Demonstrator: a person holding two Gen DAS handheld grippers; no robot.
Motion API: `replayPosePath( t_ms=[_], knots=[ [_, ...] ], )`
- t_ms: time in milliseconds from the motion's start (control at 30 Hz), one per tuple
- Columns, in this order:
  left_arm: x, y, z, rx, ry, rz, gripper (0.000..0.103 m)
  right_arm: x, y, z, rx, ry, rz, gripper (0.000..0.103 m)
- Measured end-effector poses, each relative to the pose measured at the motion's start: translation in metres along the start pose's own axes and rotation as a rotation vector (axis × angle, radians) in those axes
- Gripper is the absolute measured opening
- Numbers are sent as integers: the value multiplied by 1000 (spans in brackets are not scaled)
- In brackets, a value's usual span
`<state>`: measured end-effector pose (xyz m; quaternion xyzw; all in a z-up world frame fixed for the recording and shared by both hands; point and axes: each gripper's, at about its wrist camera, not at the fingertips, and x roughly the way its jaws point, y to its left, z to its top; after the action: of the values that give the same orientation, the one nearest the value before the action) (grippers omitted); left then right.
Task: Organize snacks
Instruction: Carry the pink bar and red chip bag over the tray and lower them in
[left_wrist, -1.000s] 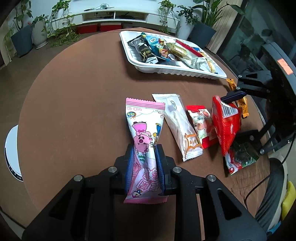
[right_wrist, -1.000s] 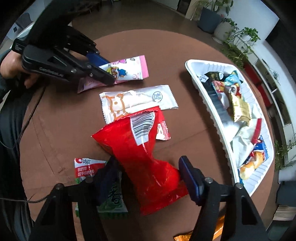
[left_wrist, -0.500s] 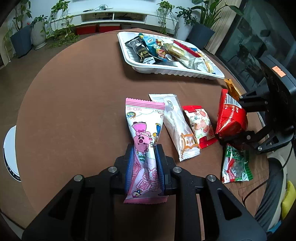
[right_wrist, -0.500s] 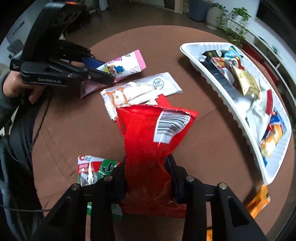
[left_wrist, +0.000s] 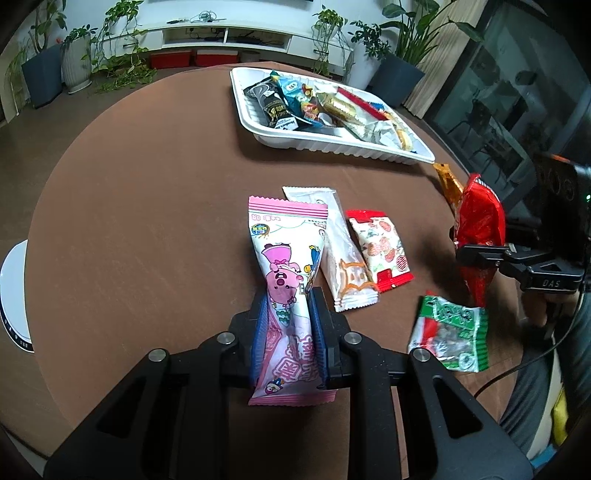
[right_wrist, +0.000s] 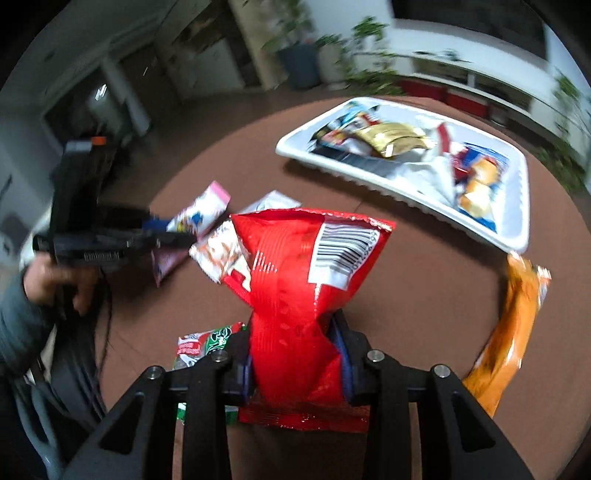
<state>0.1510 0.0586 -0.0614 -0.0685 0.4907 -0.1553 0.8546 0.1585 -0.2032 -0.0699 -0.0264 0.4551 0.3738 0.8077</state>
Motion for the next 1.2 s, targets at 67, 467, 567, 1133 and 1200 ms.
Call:
replayPosePath(
  t_ms=[67, 467, 567, 1133, 1200],
  knots=[
    [-3, 0, 1, -11, -8, -11, 20, -6, -8, -6, 94, -42, -6, 37],
    [-31, 2, 29, -49, -79, -76, 20, -50, -48, -17, 419, -174, -17, 37],
    [-40, -1, 52, -31, -109, -74, 20, -62, -58, -10, 460, -202, -44, 37],
    [-8, -42, 219, 56, -161, -83, 20, -67, -89, 138, 481, -268, -83, 37],
    [12, -45, 231, 52, -142, -74, 20, -49, -91, 156, 484, -229, -86, 37]
  ],
)
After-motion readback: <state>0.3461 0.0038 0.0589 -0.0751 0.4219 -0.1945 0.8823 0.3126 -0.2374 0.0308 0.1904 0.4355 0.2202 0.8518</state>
